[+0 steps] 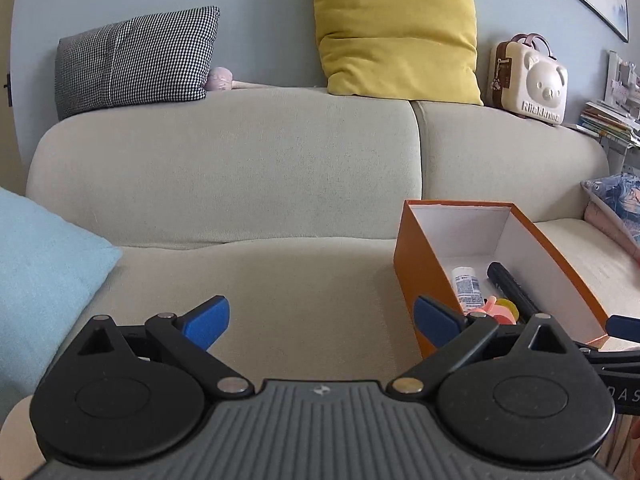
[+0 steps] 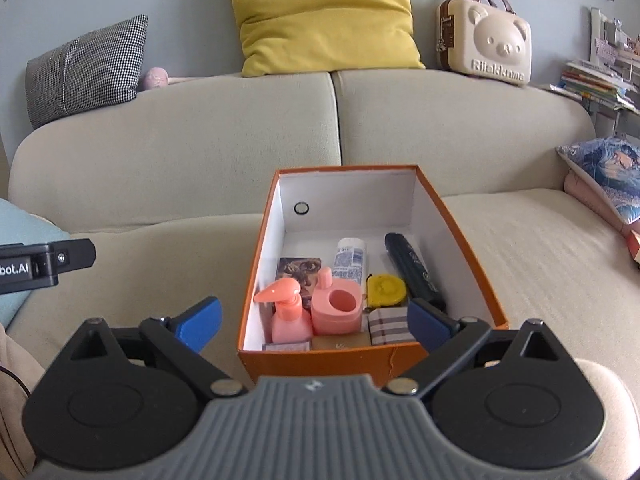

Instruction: Organize rigid objects

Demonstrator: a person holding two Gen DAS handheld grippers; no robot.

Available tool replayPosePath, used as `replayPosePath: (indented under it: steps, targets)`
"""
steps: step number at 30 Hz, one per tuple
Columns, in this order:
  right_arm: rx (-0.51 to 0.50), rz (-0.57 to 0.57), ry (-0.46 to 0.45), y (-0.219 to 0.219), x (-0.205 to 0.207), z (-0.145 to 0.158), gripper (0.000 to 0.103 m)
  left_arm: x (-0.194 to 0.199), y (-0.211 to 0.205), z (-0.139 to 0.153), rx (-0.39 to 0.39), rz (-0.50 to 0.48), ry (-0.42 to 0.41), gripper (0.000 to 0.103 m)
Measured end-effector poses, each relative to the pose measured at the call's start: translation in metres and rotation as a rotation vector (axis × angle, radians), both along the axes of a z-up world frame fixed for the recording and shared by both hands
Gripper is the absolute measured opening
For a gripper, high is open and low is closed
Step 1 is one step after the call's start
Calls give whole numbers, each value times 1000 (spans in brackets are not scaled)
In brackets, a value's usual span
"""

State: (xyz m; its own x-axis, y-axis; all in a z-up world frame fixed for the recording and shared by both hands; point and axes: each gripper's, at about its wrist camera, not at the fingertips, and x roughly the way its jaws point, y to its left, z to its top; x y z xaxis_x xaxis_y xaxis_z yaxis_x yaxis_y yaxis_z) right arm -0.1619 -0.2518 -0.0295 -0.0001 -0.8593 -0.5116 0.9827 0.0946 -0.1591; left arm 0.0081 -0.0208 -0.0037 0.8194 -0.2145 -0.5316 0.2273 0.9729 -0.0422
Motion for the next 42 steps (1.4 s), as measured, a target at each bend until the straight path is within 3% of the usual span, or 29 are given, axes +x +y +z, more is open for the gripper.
replayPosePath:
  steps: [13,24,42]
  targets:
    - [6,-15,-51,2,-11,1,99,-5,-9,0,28,-23,16,103]
    - [65,-32,-33,-1,-10,-6,99,0,-6,-3,39,-15,58,103]
    - [72,-26,-22,-3,-10,-7,99,3,-3,-5,32,-14,65,103]
